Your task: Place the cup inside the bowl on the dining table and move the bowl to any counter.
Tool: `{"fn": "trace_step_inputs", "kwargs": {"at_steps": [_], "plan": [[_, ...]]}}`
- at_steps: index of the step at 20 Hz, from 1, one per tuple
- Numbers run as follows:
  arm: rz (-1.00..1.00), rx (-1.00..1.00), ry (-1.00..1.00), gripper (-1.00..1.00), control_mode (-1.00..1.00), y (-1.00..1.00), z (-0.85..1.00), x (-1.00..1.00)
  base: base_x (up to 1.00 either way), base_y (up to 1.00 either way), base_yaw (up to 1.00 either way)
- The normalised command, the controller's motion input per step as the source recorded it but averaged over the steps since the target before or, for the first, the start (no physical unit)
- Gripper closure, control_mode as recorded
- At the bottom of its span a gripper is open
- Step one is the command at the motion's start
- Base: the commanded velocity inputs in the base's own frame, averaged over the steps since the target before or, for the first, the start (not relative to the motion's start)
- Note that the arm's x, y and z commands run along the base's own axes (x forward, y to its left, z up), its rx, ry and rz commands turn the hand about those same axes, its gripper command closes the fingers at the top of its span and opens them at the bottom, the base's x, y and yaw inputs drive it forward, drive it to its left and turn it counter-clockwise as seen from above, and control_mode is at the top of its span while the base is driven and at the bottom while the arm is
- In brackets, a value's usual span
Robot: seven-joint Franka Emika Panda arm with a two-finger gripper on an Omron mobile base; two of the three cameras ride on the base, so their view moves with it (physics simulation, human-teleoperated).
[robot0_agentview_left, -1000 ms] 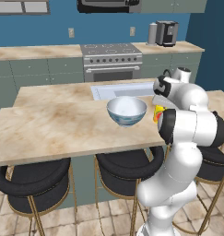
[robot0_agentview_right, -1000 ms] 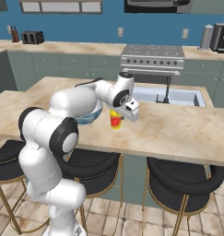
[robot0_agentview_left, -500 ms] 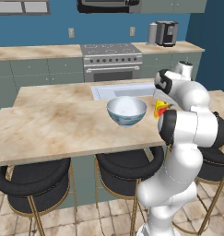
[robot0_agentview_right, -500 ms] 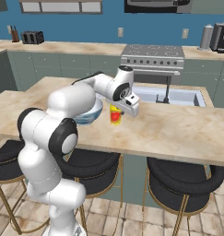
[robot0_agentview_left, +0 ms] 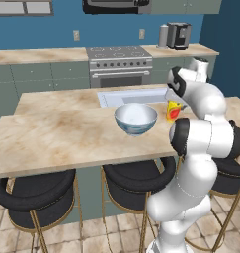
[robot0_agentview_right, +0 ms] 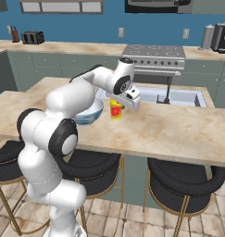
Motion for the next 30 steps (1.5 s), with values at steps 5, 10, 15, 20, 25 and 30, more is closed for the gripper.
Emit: {"fn": "trace_step_inputs", "kwargs": {"at_steps": [5, 10, 15, 20, 25, 30], "plan": [[0.01, 0.00, -0.04, 1.00, -1.00, 0.04, 0.26, 0.00, 0.00, 0.00, 0.00], [0.02, 0.00, -0.03, 1.00, -1.00, 0.13, 0.26, -0.06, 0.00, 0.00, 0.00], [0.03, 0.00, -0.02, 1.00, -1.00, 0.39, 0.08, -0.15, 0.00, 0.00, 0.00], [0.04, 0.00, -0.04, 1.00, -1.00, 0.41, 0.20, -0.15, 0.00, 0.00, 0.00], [0.04, 0.00, -0.03, 1.00, -1.00, 0.36, 0.23, -0.10, 0.00, 0.00, 0.00], [0.02, 0.00, -0.01, 1.00, -1.00, 0.38, 0.04, -0.02, 0.00, 0.00, 0.00]]}}
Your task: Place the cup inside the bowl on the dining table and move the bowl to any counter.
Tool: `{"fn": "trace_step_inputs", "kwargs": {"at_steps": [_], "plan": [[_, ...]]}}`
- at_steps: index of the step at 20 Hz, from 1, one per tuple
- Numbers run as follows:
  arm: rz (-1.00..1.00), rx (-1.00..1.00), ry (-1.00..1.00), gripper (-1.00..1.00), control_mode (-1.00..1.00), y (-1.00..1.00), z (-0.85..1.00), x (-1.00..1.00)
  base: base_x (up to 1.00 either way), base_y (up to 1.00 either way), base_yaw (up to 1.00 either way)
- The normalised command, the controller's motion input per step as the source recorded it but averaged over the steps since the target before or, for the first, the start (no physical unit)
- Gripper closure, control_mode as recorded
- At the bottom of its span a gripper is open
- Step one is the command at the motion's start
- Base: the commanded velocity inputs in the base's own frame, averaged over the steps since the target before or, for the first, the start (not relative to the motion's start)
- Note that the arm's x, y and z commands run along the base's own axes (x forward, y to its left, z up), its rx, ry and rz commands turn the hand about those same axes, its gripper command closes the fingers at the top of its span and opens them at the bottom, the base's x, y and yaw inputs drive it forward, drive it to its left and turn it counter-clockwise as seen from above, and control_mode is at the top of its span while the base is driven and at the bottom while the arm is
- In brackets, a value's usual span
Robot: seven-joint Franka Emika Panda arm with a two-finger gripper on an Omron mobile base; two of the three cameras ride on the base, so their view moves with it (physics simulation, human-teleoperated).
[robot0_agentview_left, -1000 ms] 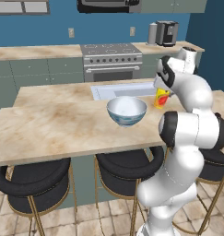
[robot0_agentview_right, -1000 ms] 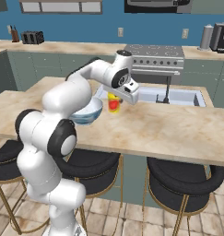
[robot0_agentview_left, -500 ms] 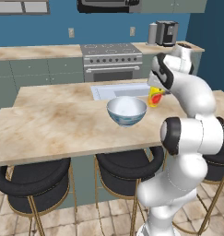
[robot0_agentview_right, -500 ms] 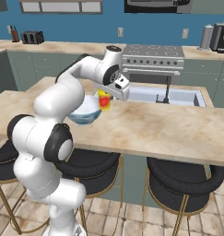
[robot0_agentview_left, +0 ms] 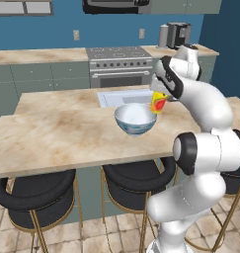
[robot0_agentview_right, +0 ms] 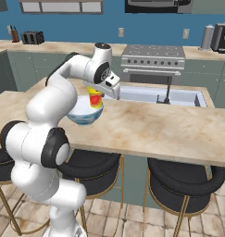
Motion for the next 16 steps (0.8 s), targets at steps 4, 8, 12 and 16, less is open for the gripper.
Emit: {"fn": "trace_step_inputs", "kwargs": {"at_steps": [4, 8, 12, 16], "plan": [[0.00, 0.00, -0.01, 1.00, -1.00, 0.45, 0.00, 0.00, 0.00, 0.00, 0.00], [0.00, 0.00, -0.02, 1.00, -1.00, 0.43, 0.00, 0.00, 0.00, 0.00, 0.00], [0.00, 0.00, -0.02, 1.00, -1.00, 0.41, 0.00, 0.00, 0.00, 0.00, 0.00], [0.00, 0.00, -0.02, 1.00, -1.00, 0.35, 0.00, 0.06, 0.00, 0.00, 0.00]]}}
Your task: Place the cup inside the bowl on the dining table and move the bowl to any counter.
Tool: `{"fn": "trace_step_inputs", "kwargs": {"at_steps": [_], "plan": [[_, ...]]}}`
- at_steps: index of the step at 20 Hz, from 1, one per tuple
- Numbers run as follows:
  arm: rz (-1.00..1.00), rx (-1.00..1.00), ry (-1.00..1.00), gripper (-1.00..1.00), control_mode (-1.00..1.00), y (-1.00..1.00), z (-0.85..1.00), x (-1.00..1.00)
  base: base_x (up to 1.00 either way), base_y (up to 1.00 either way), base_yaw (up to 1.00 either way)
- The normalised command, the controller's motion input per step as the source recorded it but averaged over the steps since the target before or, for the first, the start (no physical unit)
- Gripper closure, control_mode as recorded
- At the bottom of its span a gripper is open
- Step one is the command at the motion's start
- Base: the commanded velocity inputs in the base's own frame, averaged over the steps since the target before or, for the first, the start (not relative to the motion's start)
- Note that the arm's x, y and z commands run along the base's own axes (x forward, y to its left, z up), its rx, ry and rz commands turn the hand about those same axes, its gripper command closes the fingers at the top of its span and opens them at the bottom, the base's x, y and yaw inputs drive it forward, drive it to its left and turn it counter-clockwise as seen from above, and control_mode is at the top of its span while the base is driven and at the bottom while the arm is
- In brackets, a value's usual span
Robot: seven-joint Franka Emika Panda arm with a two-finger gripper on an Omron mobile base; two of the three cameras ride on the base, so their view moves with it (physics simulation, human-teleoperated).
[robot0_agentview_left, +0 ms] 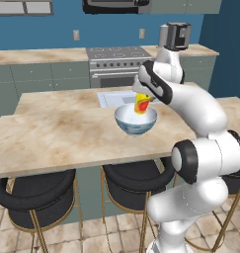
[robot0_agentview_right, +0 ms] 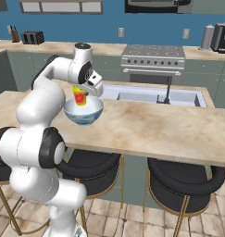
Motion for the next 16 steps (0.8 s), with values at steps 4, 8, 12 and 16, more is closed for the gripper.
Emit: {"fn": "trace_step_inputs", "kwargs": {"at_steps": [4, 8, 12, 16], "plan": [[0.00, 0.00, 0.00, 1.00, -1.00, 0.14, 0.00, 0.03, 0.00, 0.00, 0.00], [0.00, 0.00, 0.00, 1.00, -1.00, 0.00, -0.11, 0.00, 0.00, 0.00, 0.00], [0.00, 0.00, 0.00, 1.00, -1.00, 0.00, -0.19, 0.00, 0.00, 0.00, 0.00], [0.00, 0.00, 0.00, 1.00, -1.00, 0.00, -0.21, 0.00, 0.00, 0.00, 0.00]]}}
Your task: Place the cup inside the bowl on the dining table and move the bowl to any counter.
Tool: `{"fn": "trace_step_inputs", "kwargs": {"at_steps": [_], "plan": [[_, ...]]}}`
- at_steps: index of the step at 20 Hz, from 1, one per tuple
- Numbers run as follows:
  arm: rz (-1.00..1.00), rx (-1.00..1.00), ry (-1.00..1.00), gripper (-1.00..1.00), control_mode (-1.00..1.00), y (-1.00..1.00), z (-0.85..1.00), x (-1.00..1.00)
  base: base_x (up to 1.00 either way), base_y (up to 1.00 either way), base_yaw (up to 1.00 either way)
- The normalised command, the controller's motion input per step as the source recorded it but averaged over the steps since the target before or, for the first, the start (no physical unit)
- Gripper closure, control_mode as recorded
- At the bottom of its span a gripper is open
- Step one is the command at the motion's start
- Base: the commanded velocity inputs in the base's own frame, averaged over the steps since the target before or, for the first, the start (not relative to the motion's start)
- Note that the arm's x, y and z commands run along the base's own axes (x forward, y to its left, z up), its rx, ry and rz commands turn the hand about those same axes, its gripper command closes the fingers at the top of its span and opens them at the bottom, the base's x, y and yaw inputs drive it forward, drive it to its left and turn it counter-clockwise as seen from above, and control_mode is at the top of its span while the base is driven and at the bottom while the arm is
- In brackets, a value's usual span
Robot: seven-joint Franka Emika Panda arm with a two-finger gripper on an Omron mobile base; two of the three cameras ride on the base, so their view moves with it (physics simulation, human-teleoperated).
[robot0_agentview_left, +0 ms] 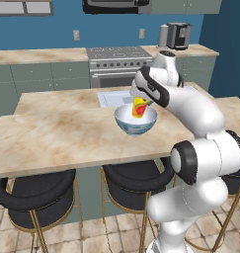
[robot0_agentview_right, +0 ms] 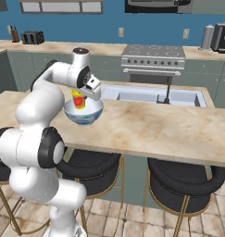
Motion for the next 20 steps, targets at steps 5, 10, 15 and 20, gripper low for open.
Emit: {"fn": "trace_step_inputs", "kwargs": {"at_steps": [5, 10, 15, 20], "plan": [[0.00, 0.00, 0.00, 1.00, -1.00, 0.00, -0.18, 0.01, 0.00, 0.00, 0.00], [0.00, 0.00, 0.00, 1.00, -1.00, 0.00, -0.14, 0.01, 0.00, 0.00, 0.00], [0.00, 0.00, 0.00, 1.00, -1.00, 0.00, -0.07, 0.00, 0.00, 0.00, 0.00], [0.00, 0.00, 0.00, 1.00, -1.00, 0.00, -0.06, 0.00, 0.00, 0.00, 0.00]]}}
